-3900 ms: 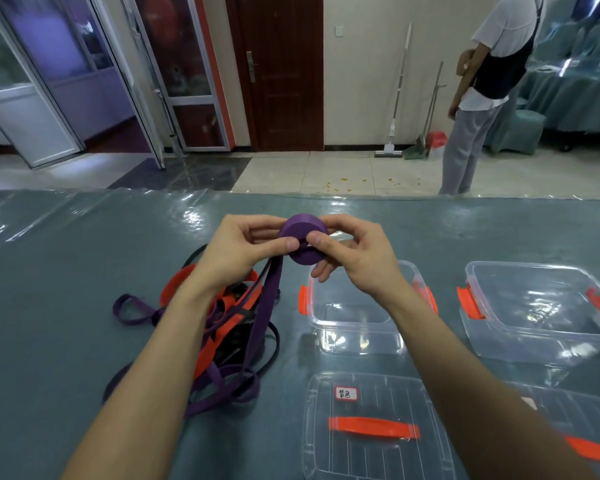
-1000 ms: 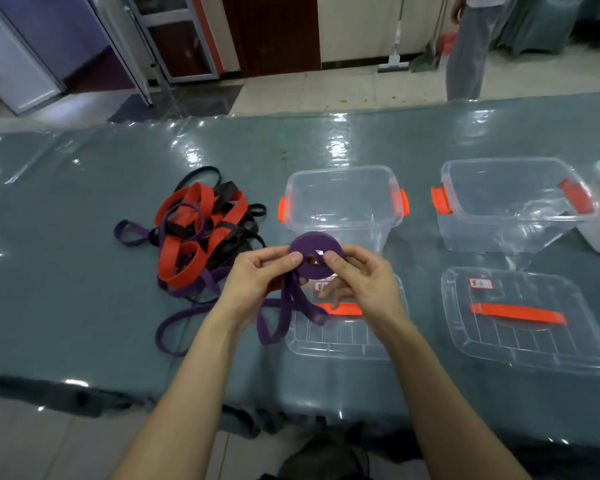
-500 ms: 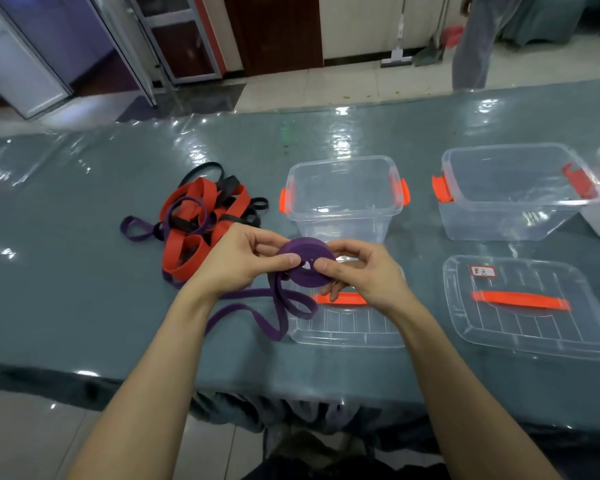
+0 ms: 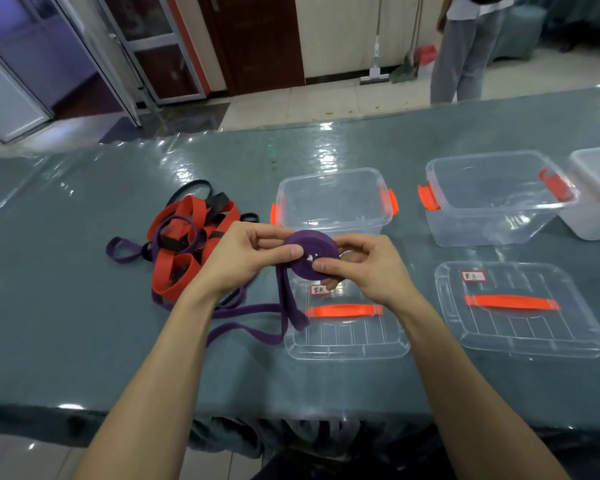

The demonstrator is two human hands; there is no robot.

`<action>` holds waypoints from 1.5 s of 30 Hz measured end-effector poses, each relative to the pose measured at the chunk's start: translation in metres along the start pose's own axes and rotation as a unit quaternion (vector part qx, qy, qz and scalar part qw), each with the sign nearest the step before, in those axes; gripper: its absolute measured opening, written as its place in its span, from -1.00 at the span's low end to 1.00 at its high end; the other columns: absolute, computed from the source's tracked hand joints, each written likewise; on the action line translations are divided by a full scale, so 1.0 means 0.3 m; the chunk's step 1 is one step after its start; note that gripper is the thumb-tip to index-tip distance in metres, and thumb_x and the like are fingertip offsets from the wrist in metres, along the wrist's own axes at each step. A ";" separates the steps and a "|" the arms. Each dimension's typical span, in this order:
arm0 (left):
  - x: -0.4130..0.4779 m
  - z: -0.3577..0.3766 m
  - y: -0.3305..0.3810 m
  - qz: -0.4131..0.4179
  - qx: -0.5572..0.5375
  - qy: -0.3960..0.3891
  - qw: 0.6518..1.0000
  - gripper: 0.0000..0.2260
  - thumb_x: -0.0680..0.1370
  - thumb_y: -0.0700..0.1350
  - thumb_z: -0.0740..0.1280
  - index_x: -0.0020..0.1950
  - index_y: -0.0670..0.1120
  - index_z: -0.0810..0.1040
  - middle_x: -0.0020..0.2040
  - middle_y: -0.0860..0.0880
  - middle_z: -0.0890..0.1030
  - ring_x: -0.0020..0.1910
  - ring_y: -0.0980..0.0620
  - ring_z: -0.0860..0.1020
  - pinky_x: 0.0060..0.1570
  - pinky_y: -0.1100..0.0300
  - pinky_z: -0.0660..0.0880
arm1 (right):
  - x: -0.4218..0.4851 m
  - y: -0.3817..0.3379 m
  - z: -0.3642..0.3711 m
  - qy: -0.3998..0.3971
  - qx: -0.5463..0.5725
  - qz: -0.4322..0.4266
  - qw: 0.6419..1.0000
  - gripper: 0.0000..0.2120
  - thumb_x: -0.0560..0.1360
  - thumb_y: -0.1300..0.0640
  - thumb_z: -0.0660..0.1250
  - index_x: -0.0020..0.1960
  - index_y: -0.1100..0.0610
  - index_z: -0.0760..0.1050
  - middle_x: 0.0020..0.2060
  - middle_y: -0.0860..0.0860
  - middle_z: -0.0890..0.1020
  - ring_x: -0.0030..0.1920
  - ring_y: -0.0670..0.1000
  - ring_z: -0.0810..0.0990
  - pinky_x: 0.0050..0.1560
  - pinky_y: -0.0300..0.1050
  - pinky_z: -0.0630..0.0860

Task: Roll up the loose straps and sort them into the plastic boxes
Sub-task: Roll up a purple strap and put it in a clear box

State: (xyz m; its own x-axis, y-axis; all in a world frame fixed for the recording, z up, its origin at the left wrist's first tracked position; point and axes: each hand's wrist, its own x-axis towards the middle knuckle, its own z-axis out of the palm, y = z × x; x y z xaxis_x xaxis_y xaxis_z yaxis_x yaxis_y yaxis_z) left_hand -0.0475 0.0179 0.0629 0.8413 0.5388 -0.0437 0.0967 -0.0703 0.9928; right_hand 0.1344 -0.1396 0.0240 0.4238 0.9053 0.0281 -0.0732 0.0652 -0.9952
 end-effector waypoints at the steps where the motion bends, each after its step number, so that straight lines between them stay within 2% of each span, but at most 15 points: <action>1: 0.002 0.013 -0.009 0.010 -0.022 0.016 1.000 -0.71 0.47 -0.11 0.64 0.18 -0.10 0.80 0.08 -0.21 0.79 0.07 -0.11 0.79 0.11 0.17 0.68 | 0.000 -0.002 -0.004 0.009 0.003 -0.007 1.000 -0.71 0.42 0.28 0.64 0.13 0.23 0.72 -0.17 0.26 0.77 -0.29 0.26 0.75 -0.15 0.04 0.75; 4: 0.001 0.046 -0.049 0.039 -0.059 0.061 0.996 -0.72 0.48 -0.07 0.65 0.16 -0.05 0.80 0.09 -0.21 0.79 0.07 -0.09 0.79 0.10 0.19 0.67 | -0.001 -0.006 -0.023 0.032 0.021 -0.021 0.999 -0.73 0.43 0.22 0.65 0.12 0.16 0.74 -0.14 0.20 0.78 -0.27 0.23 0.77 -0.11 0.00 0.74; 7: -0.001 0.066 -0.073 0.041 -0.068 0.071 0.994 -0.56 0.42 0.07 0.69 0.24 -0.06 0.78 0.14 -0.20 0.79 0.14 -0.13 0.77 0.13 0.18 0.66 | -0.002 -0.008 -0.034 0.051 0.063 -0.030 0.996 -0.77 0.44 0.22 0.64 0.08 0.11 0.77 -0.09 0.24 0.78 -0.25 0.26 0.76 -0.10 -0.01 0.72; 10: 0.011 0.094 -0.078 0.035 -0.077 0.077 0.993 -0.47 0.38 0.14 0.71 0.26 -0.09 0.77 0.14 -0.20 0.79 0.13 -0.11 0.78 0.08 0.21 0.66 | -0.004 -0.007 -0.032 0.061 0.092 -0.038 0.993 -0.79 0.45 0.24 0.63 0.08 0.11 0.78 -0.09 0.24 0.78 -0.25 0.25 0.76 -0.13 -0.05 0.72; 15: 0.027 0.100 -0.021 0.050 -0.032 0.066 0.996 -0.65 0.44 -0.02 0.67 0.20 -0.06 0.80 0.10 -0.17 0.80 0.12 -0.13 0.79 0.10 0.19 0.68 | -0.010 0.004 -0.028 0.068 0.112 -0.044 0.990 -0.74 0.46 0.26 0.61 0.14 0.21 0.73 -0.03 0.20 0.78 -0.17 0.29 0.78 -0.11 -0.03 0.73; 18: 0.021 0.086 0.029 0.057 0.034 0.049 0.997 -0.71 0.46 -0.09 0.66 0.16 -0.09 0.80 0.05 -0.12 0.81 0.08 -0.09 0.80 0.09 0.22 0.68 | -0.010 0.007 -0.037 0.046 0.102 -0.043 0.993 -0.71 0.43 0.22 0.64 0.13 0.17 0.73 -0.02 0.20 0.78 -0.16 0.31 0.79 -0.09 0.02 0.75; 20: 0.020 0.079 0.059 0.052 0.072 0.043 0.995 -0.72 0.45 -0.14 0.65 0.14 -0.13 0.80 0.02 -0.09 0.82 0.03 -0.06 0.80 0.07 0.22 0.69 | -0.005 -0.002 -0.057 0.013 0.044 -0.029 0.999 -0.66 0.41 0.14 0.68 0.14 0.11 0.71 -0.01 0.15 0.78 -0.21 0.30 0.78 -0.15 0.04 0.74; 21: 0.020 0.076 0.074 0.045 0.095 0.033 0.994 -0.74 0.46 -0.17 0.65 0.13 -0.13 0.80 0.00 -0.08 0.82 0.01 -0.04 0.81 0.07 0.21 0.70 | 0.000 -0.008 -0.071 0.001 -0.012 -0.023 1.000 -0.61 0.38 0.07 0.71 0.16 0.04 0.70 0.02 0.09 0.78 -0.27 0.28 0.76 -0.24 0.01 0.70; 24: 0.031 0.068 0.111 0.029 0.229 -0.025 0.973 -0.76 0.49 -0.21 0.66 0.14 -0.07 0.81 -0.04 0.00 0.82 -0.02 0.03 0.80 0.10 0.14 0.72 | 0.010 -0.040 -0.101 -0.022 -0.139 -0.021 0.990 -0.50 0.31 -0.11 0.71 0.21 -0.17 0.68 0.06 -0.09 0.74 -0.44 0.16 0.71 -0.44 -0.09 0.58; 27: 0.046 0.054 0.136 0.008 0.303 -0.083 0.949 -0.76 0.50 -0.15 0.66 0.15 -0.01 0.82 -0.05 0.03 0.82 -0.01 0.06 0.80 0.17 0.02 0.72 | 0.014 -0.058 -0.096 -0.069 -0.152 -0.023 0.986 -0.65 0.39 0.00 0.70 0.13 -0.05 0.72 -0.14 -0.05 0.78 -0.42 0.11 0.73 -0.40 -0.10 0.61; 31: 0.059 0.040 0.116 0.034 0.231 -0.062 0.970 -0.73 0.48 -0.16 0.67 0.17 -0.03 0.80 0.00 -0.01 0.82 0.04 0.00 0.80 0.19 0.07 0.71 | 0.013 -0.057 -0.083 -0.027 -0.073 -0.036 0.996 -0.71 0.41 0.15 0.69 0.10 0.12 0.74 -0.14 0.06 0.77 -0.45 0.16 0.70 -0.42 -0.13 0.59; 35: 0.038 0.060 0.016 0.050 0.103 -0.004 0.993 -0.61 0.43 -0.08 0.69 0.24 -0.05 0.78 0.12 -0.08 0.80 0.14 -0.08 0.78 0.24 0.10 0.68 | 0.022 -0.054 -0.091 0.015 -0.012 -0.051 0.999 -0.73 0.44 0.20 0.65 0.12 0.16 0.73 -0.12 0.11 0.77 -0.43 0.21 0.71 -0.39 -0.04 0.66; 38: 0.016 0.088 -0.048 0.047 0.032 0.038 0.998 -0.63 0.40 -0.04 0.68 0.19 0.03 0.80 0.12 -0.11 0.80 0.16 -0.09 0.77 0.20 0.12 0.68 | 0.023 -0.047 -0.089 0.034 0.028 -0.056 0.997 -0.75 0.47 0.22 0.62 0.12 0.18 0.71 -0.15 0.12 0.77 -0.44 0.22 0.70 -0.39 0.00 0.67; 42: 0.019 0.092 -0.045 0.048 0.007 0.062 0.997 -0.64 0.38 -0.02 0.68 0.17 0.03 0.81 0.10 -0.13 0.80 0.13 -0.11 0.78 0.14 0.17 0.68 | 0.012 -0.034 -0.064 0.036 0.084 -0.037 0.995 -0.69 0.47 0.15 0.59 0.13 0.27 0.65 0.00 0.20 0.74 -0.44 0.22 0.70 -0.41 -0.04 0.65; 45: 0.015 0.066 -0.008 0.040 0.025 0.039 0.998 -0.62 0.35 -0.06 0.72 0.16 0.01 0.82 0.08 -0.13 0.81 0.11 -0.11 0.79 0.13 0.16 0.69 | 0.015 -0.043 -0.069 0.000 0.080 -0.027 0.996 -0.71 0.54 0.22 0.54 0.18 0.33 0.60 0.08 0.24 0.72 -0.38 0.28 0.73 -0.36 -0.02 0.69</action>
State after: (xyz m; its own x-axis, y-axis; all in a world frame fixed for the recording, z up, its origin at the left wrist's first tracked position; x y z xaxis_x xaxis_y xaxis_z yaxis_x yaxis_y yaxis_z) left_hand -0.0334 0.0038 0.0581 0.8032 0.5939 0.0457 0.0589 -0.1554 0.9861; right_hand 0.1559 -0.1452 0.0351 0.4302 0.8990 0.0815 -0.1939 0.1802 -0.9643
